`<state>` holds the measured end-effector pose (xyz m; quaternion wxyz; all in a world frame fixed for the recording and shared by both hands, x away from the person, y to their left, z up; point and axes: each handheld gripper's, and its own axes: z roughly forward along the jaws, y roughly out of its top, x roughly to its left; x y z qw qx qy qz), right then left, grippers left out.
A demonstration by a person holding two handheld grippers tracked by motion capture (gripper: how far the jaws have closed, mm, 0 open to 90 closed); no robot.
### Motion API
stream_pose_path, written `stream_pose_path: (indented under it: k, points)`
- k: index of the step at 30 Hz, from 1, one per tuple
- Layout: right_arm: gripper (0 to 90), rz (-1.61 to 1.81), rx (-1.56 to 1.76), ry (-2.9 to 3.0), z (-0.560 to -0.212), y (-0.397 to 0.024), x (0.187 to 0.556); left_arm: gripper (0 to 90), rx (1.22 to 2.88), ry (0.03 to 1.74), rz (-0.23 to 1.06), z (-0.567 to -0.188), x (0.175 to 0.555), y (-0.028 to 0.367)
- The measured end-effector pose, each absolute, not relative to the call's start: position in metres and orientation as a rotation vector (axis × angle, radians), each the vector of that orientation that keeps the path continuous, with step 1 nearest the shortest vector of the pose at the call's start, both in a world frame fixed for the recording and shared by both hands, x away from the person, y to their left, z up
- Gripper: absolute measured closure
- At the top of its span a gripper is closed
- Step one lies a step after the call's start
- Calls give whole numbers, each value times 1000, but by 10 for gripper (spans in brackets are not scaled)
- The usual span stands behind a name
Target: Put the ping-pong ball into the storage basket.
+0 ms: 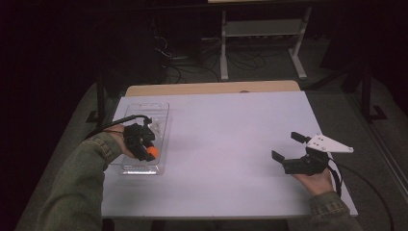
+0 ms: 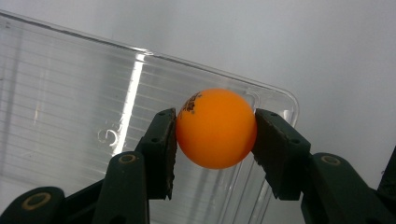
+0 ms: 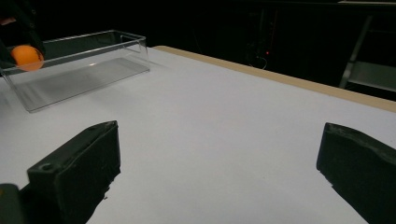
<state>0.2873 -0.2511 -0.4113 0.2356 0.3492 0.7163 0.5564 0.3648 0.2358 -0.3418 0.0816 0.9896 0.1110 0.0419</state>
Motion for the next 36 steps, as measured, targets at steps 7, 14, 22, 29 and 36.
stream_pose_path:
  k: [7, 14, 22, 29, 36]
  points:
    - [0, 1527, 961, 1963, -411, -252, 287, 506, 2971, 326, 114, -347, 368, 232]
    - [0, 1527, 959, 1963, -411, -252, 287, 506, 2967, 338, 95, -355, 370, 232]
    - [0, 1526, 958, 1965, -411, -252, 287, 506, 2975, 349, 87, -364, 374, 232]
    - [0, 1526, 958, 1967, -411, -252, 287, 506, 2985, 336, 87, -367, 376, 230]
    - [0, 1527, 957, 1967, -411, -252, 287, 506, 2995, 358, 71, -375, 378, 231]
